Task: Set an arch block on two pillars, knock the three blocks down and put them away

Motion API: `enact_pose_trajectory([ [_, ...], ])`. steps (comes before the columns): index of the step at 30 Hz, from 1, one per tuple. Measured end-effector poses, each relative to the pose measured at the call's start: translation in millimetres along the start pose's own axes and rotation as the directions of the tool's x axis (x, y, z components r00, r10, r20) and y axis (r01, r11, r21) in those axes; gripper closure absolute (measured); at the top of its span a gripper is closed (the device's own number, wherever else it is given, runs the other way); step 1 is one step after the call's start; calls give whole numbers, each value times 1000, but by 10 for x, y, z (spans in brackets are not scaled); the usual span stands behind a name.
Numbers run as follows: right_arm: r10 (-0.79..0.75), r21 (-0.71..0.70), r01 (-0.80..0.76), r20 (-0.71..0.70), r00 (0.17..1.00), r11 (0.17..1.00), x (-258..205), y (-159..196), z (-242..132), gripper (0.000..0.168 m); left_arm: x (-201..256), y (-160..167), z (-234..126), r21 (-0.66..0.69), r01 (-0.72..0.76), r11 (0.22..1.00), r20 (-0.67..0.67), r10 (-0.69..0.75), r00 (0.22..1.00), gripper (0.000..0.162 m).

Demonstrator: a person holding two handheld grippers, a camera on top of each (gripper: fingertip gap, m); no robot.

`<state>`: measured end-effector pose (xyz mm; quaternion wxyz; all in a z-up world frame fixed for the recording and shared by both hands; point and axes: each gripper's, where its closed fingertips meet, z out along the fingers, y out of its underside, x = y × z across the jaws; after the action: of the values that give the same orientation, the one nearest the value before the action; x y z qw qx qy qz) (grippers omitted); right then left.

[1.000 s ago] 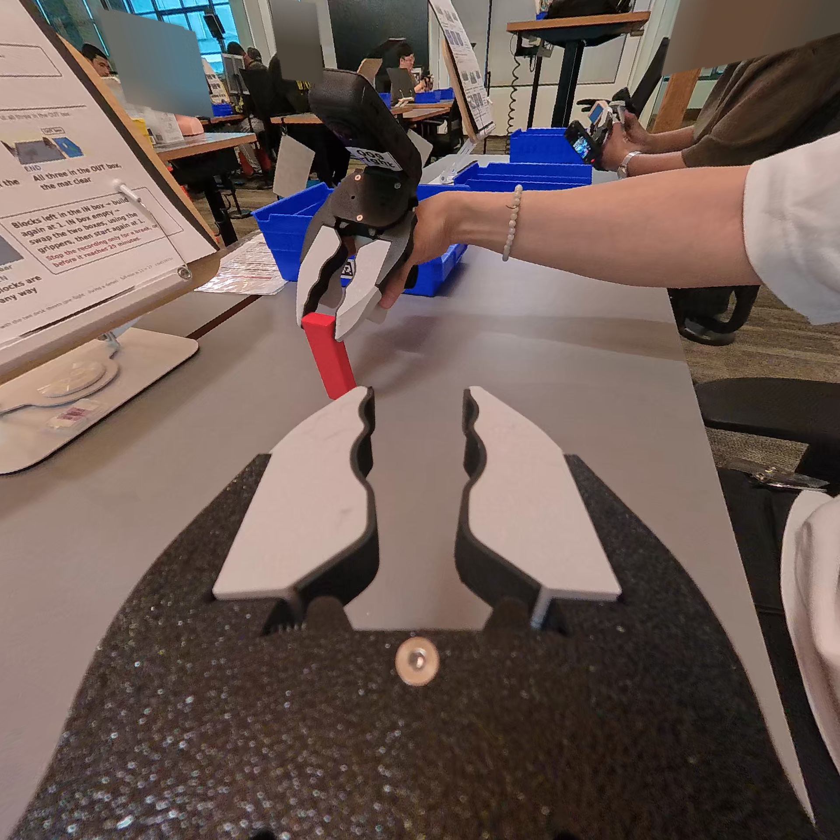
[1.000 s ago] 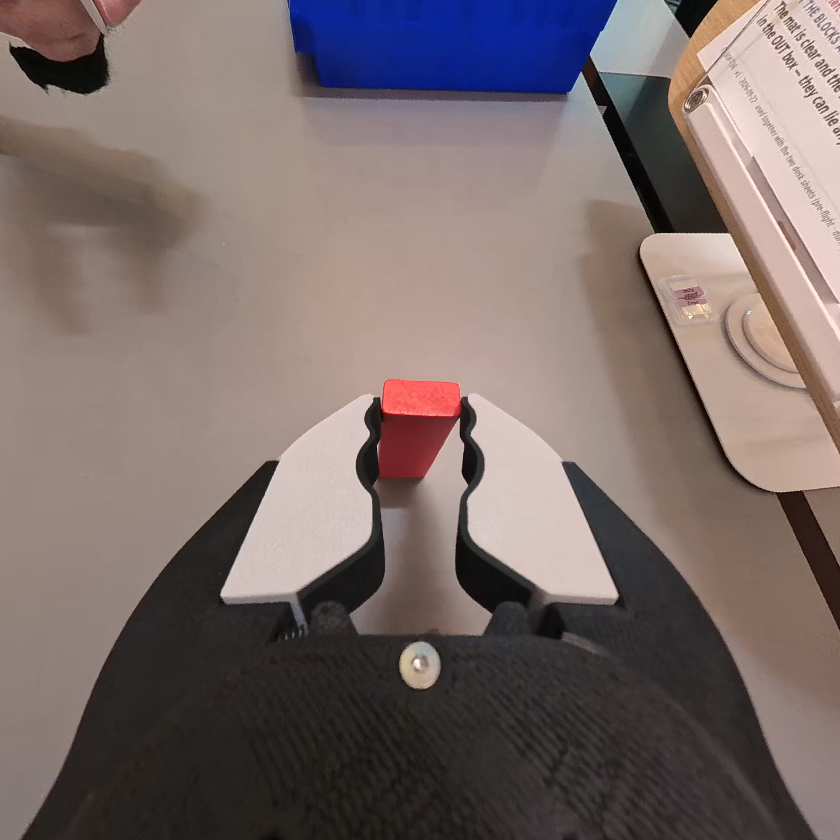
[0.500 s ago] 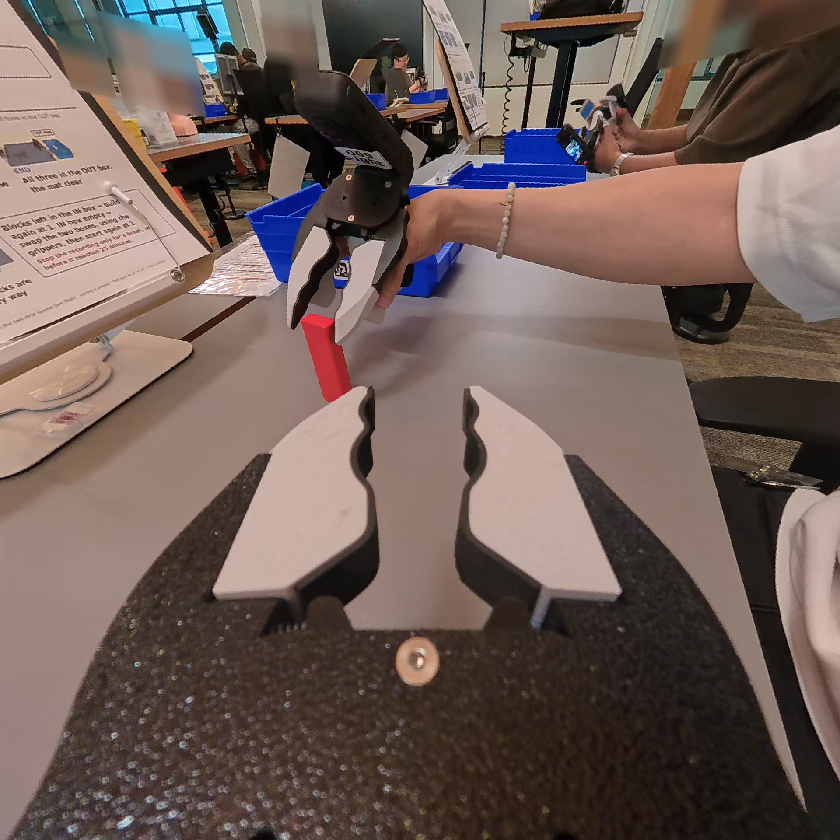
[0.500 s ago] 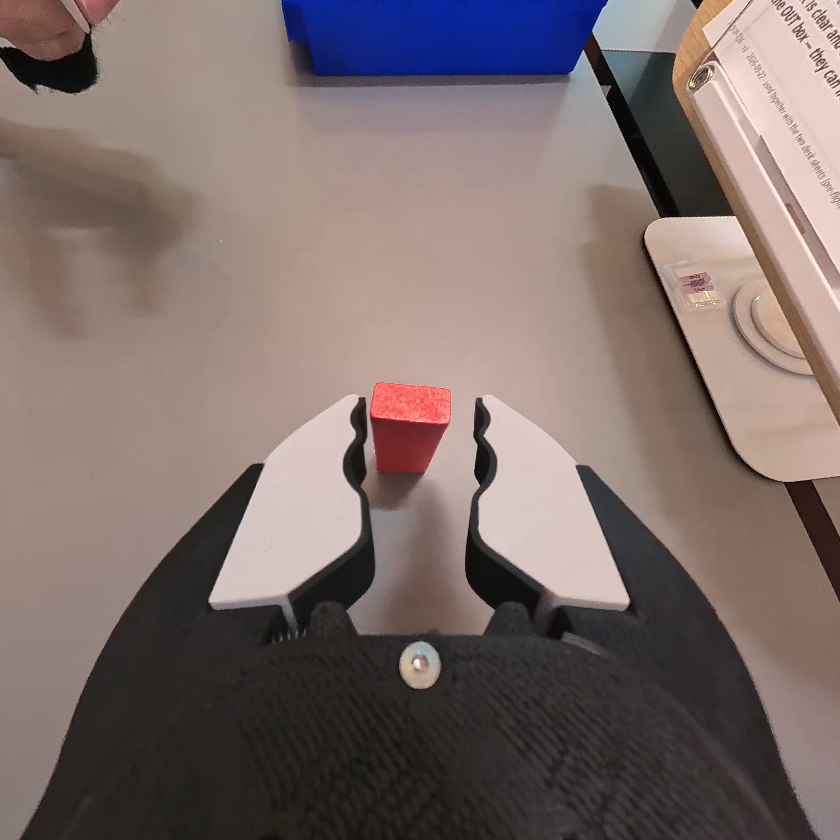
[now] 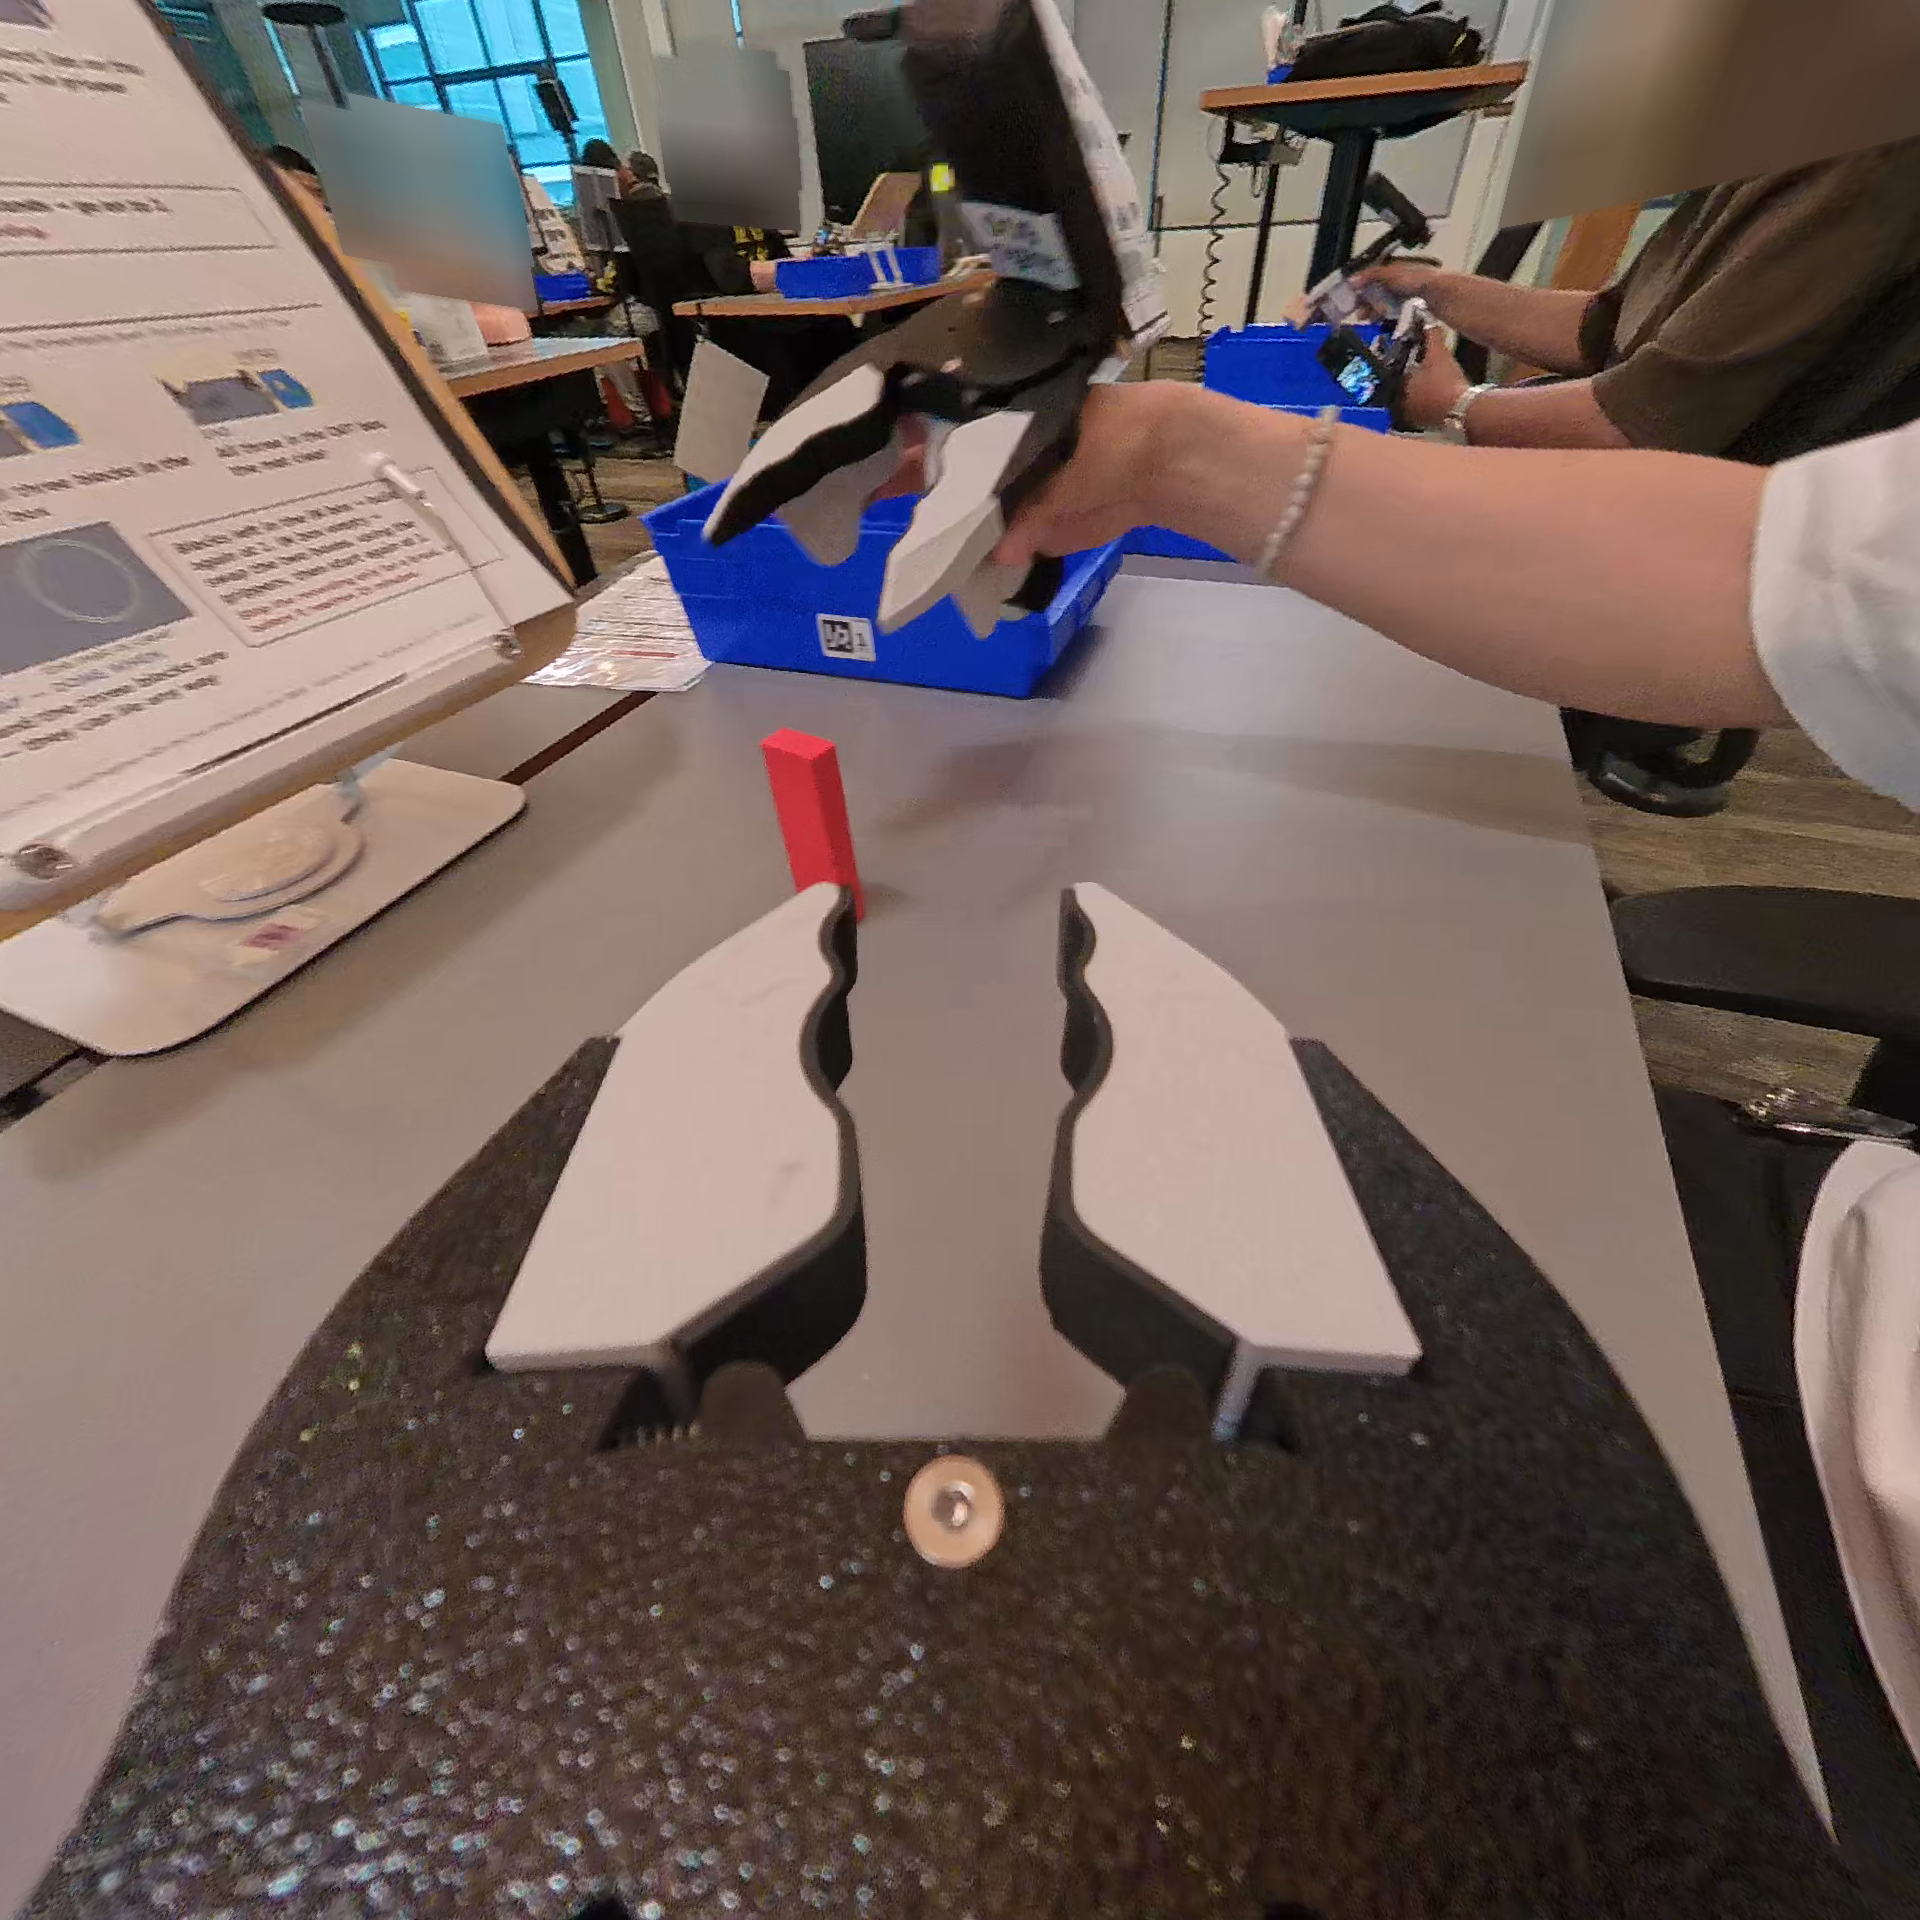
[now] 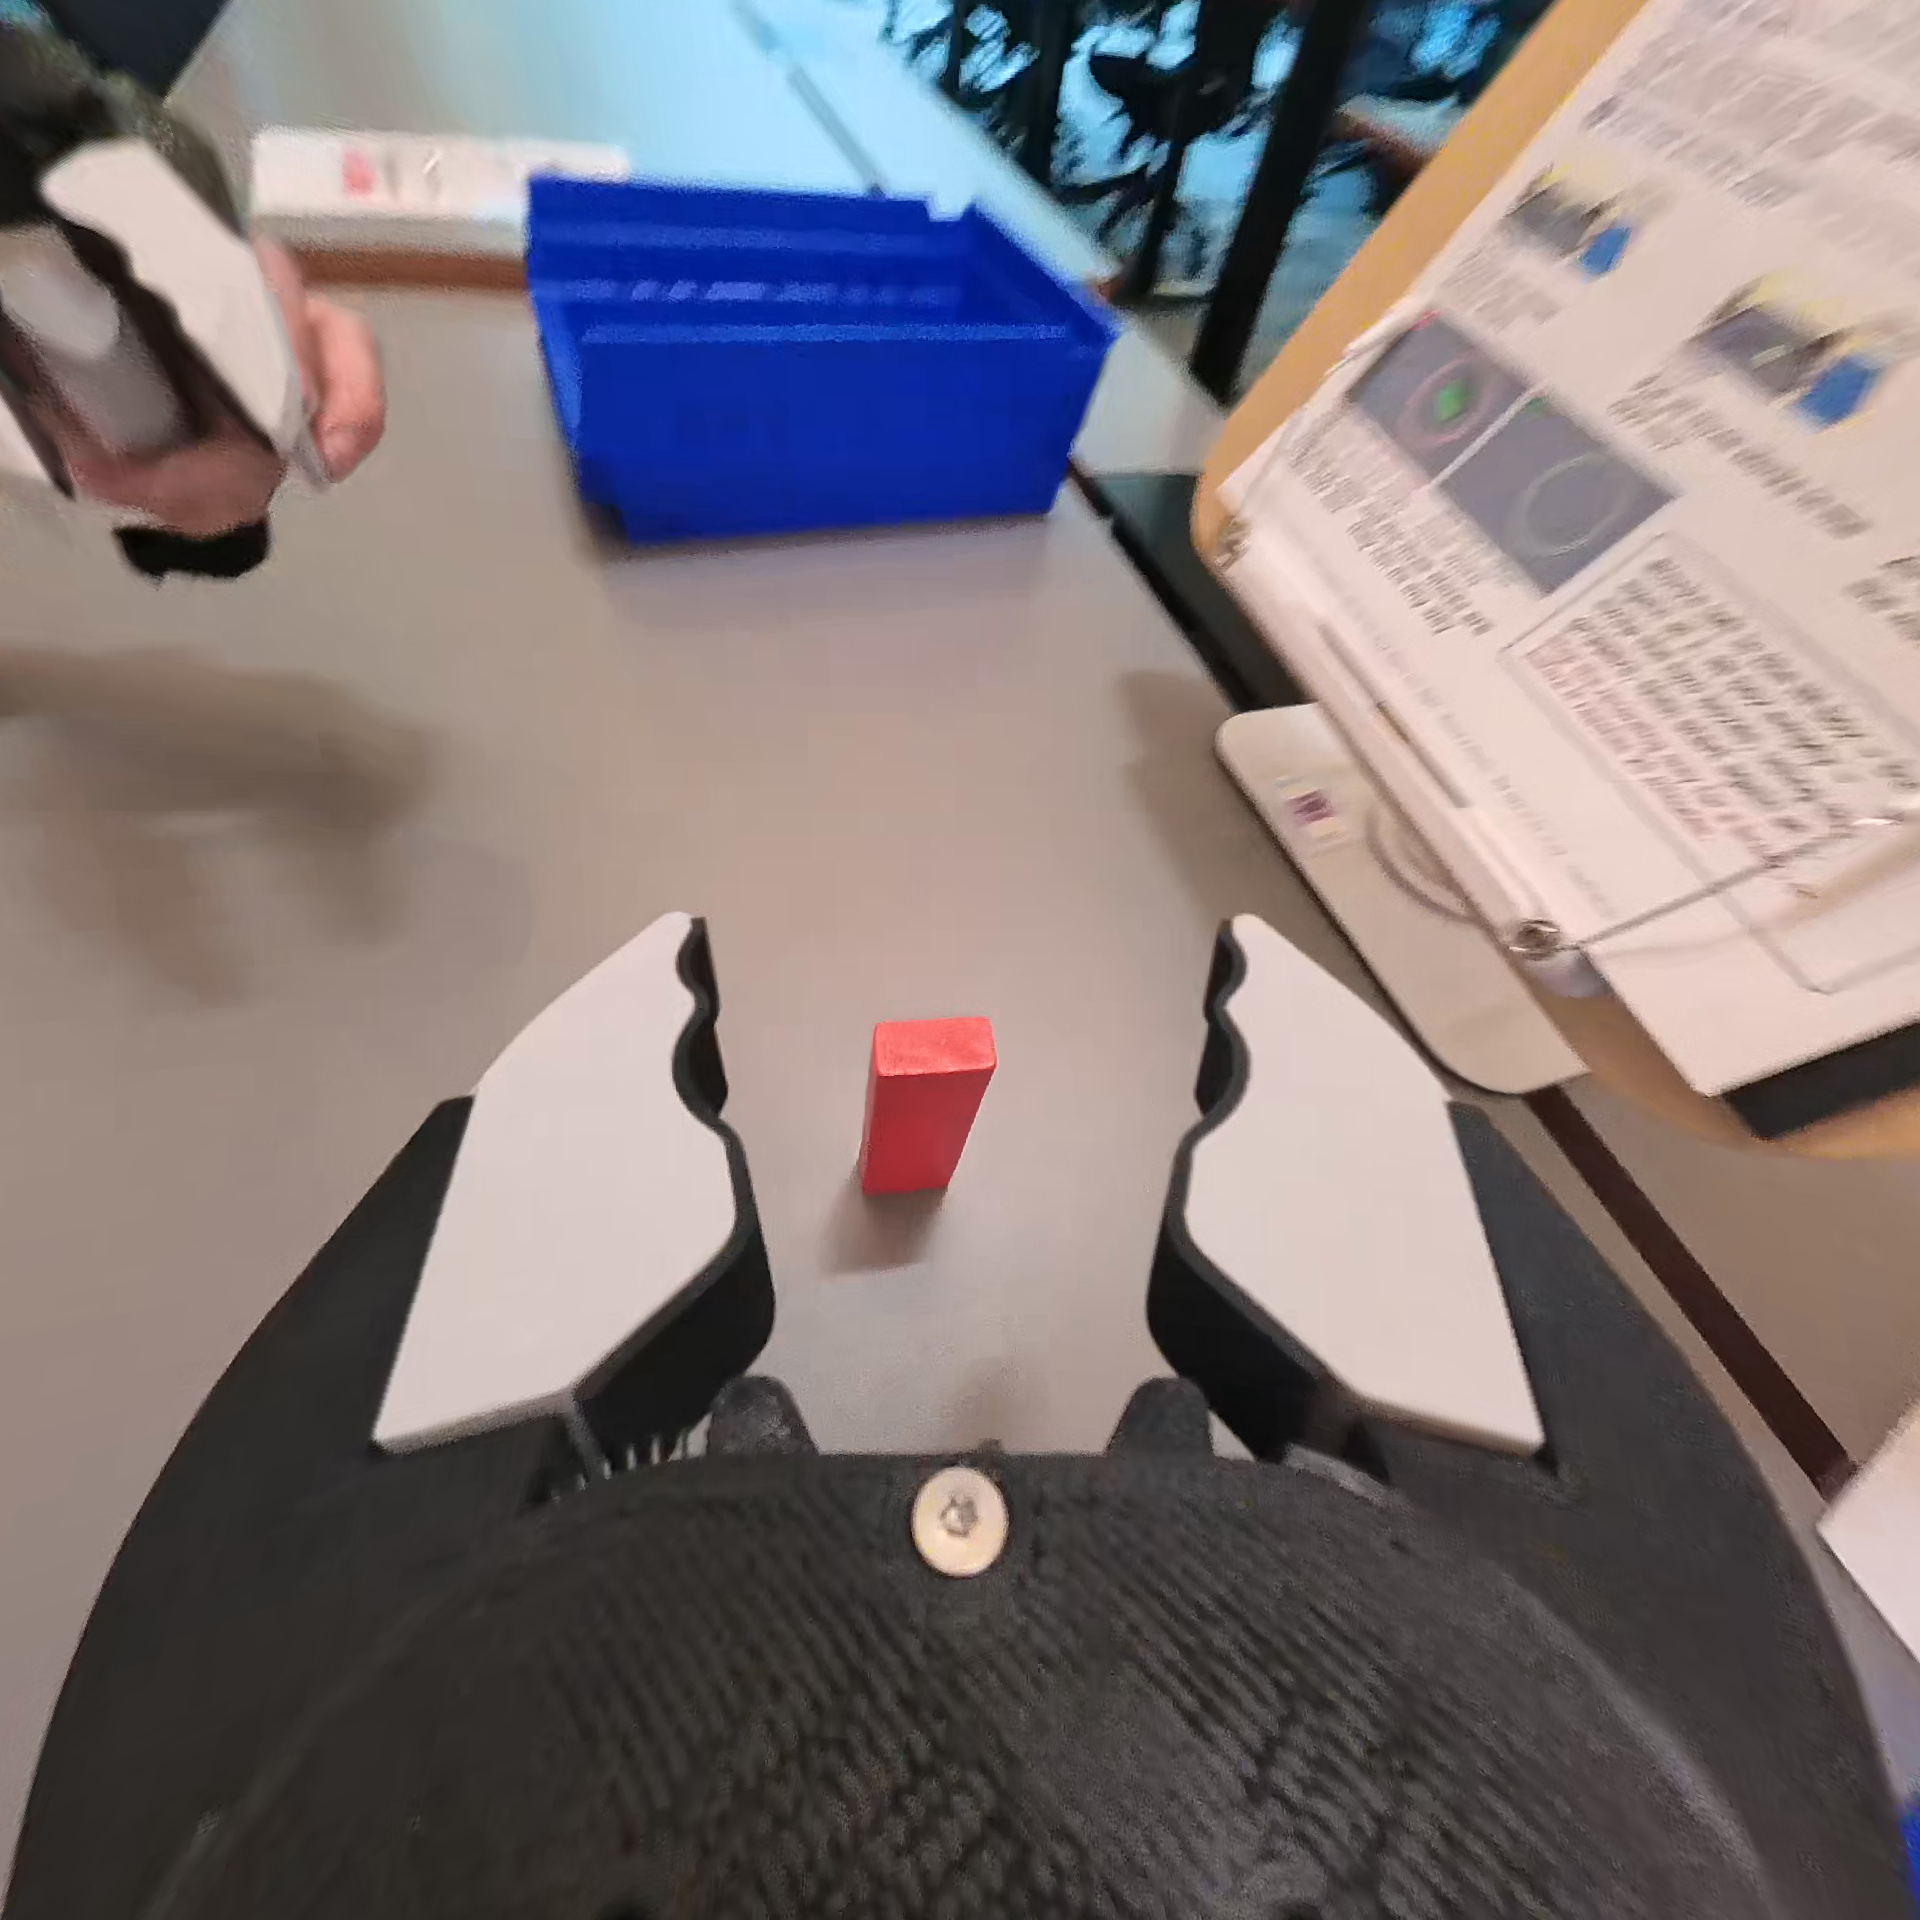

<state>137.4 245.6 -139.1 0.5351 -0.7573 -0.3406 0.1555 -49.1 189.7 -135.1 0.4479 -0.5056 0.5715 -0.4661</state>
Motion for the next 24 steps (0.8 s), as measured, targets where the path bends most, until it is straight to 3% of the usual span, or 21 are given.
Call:
enact_pose_trajectory([
  [6, 30, -1, -31, -228, 973, 1000, -164, 12, -296, 68, -446, -68, -474, -61, -28, 998, 152, 37, 988, 125],
  [12, 56, 14, -54, -214, 975, 998, -670, 186, -395, 71, -1143, 71, -1156, -341, -61, 938, 264, 158, 951, 124],
  [18, 53, -28, -59, -194, 980, 998, -1038, 447, -429, 72, -1790, 636, -1724, -721, -60, 690, 140, 230, 963, 122],
  [24, 71, -54, -83, -190, 979, 995, -1205, 615, -461, 73, -2160, 1213, -1987, -903, -99, 417, -10, 211, 977, 122],
])
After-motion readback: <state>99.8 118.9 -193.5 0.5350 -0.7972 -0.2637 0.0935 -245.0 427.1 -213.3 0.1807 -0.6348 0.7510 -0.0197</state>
